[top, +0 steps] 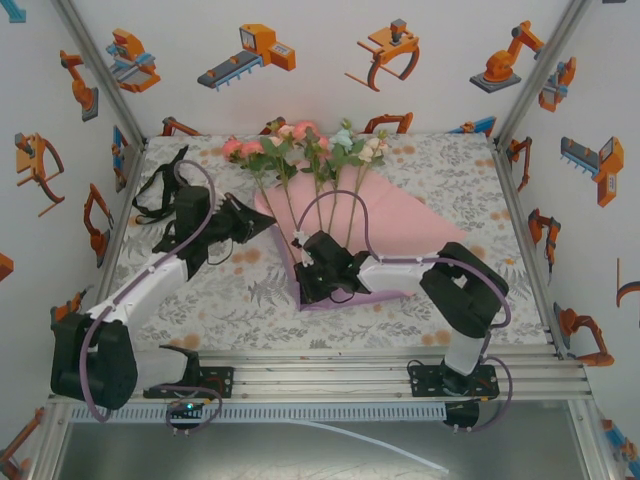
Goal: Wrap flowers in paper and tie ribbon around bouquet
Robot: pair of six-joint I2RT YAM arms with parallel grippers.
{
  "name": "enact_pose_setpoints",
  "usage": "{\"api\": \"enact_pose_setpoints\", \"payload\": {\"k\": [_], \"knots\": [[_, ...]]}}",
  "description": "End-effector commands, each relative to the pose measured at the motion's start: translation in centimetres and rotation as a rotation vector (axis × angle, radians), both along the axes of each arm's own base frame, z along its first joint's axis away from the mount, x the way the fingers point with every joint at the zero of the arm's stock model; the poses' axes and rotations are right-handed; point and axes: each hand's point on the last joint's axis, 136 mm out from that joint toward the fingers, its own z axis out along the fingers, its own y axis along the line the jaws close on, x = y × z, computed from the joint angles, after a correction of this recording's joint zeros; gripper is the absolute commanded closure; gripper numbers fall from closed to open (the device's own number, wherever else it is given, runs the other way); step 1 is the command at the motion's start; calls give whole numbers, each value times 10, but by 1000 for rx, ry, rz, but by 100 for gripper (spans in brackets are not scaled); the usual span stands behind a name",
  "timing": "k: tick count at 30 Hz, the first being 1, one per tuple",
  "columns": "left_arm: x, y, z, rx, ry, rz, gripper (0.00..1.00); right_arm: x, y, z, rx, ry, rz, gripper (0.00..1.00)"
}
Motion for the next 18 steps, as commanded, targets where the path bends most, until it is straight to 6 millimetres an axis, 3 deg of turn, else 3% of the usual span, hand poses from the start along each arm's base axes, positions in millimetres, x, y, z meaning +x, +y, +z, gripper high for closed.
{"api": "enact_pose_setpoints", "payload": {"k": [1,5,10,16,18], "knots": [[8,-15,13,-55,-16,-7,100,-3,-1,-11,-32,7,25,73],[10,-15,-5,-36,15,-1,100,-3,-2,-6,-24,2,30,72],[10,-8,-16,15,20,22,100,1,-8,23,44,-33,13,68],[14,-11,-11,10,8,15,100,-15,-19,42,98,-2,17,65],[16,-12,-9,4,4,17,100,-22,-22,52,133,4,14,59]]}}
